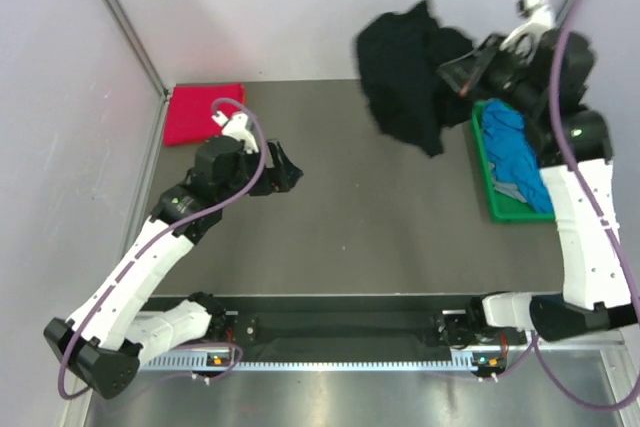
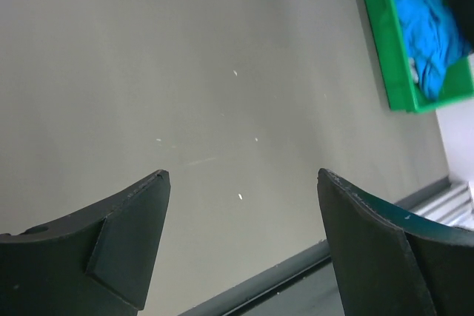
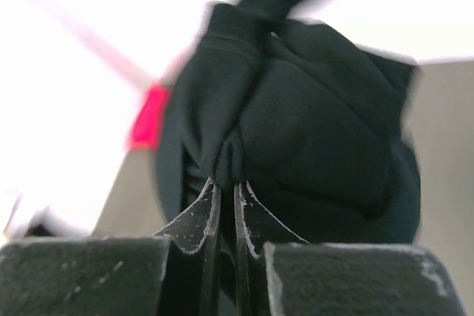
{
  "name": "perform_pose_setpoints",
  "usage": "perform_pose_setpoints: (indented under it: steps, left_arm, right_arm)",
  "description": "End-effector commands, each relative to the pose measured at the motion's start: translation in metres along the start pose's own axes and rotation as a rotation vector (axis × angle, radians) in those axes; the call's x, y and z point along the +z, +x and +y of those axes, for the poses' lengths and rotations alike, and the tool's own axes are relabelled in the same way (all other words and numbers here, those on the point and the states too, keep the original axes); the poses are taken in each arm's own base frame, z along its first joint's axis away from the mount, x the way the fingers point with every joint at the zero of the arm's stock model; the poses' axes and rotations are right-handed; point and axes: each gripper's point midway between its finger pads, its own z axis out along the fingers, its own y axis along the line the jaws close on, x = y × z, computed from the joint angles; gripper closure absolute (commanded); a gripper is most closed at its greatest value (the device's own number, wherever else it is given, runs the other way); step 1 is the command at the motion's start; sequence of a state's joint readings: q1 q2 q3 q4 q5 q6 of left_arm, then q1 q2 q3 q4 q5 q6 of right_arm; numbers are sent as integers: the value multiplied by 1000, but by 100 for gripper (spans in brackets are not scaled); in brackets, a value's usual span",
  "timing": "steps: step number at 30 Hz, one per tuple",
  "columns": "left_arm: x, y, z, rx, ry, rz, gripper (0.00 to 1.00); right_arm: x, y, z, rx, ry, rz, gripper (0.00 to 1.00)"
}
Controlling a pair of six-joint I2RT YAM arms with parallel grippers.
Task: Fold and stack the t-shirts
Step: Move the tshirt to the center of the board
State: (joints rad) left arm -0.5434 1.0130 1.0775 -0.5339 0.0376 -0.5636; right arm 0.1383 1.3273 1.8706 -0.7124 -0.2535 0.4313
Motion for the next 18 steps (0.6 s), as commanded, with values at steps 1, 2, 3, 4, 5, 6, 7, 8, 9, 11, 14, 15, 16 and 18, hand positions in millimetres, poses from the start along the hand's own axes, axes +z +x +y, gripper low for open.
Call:
perform_pose_setpoints:
  steps: [1, 2, 3, 4, 5, 6, 7, 8, 9, 11, 14, 15, 16, 18]
  left_arm:
    - [-22, -16, 1, -11, 23, -30, 15]
    - [-22, -16, 8, -19, 12, -26, 15]
    - [-20, -11, 14, -26, -2, -10, 15]
    - [-18, -7, 20, -35, -14, 10, 15]
    - [-17, -3, 25, -36, -26, 24, 16]
    - [-13, 5, 32, -39, -40, 46, 16]
    - [-11, 9, 36, -40, -50, 56, 16]
    - [-9, 13, 40, -43, -62, 67, 16]
    - [-5, 21, 46, -47, -74, 87, 16]
    - [1, 28, 49, -58, -76, 110, 16]
    - [17, 45, 51, -81, -48, 155, 16]
    - [21, 48, 51, -94, -44, 165, 16]
    - [27, 54, 53, -106, -42, 191, 18]
    - [36, 63, 50, -136, -16, 228, 19]
  right_arm:
    - [25, 65, 31, 56, -140, 122, 99]
    - [39, 111, 18, 67, -112, 207, 96]
    - [43, 143, 23, 63, -121, 270, 94]
    - [50, 166, 18, 64, -111, 303, 91]
    - [55, 216, 2, 81, -71, 412, 85]
    - [56, 238, 1, 83, -68, 461, 80]
    - [57, 256, -4, 83, -54, 499, 75]
    - [56, 280, -13, 85, -26, 552, 65]
    - [54, 288, -16, 75, -19, 571, 62]
    - [49, 294, -30, 43, 33, 581, 53]
    - [44, 294, -50, -7, 120, 565, 50]
    - [43, 296, -54, -14, 138, 566, 50]
    - [42, 301, -56, -14, 140, 580, 50]
    - [37, 318, -58, -12, 123, 622, 51]
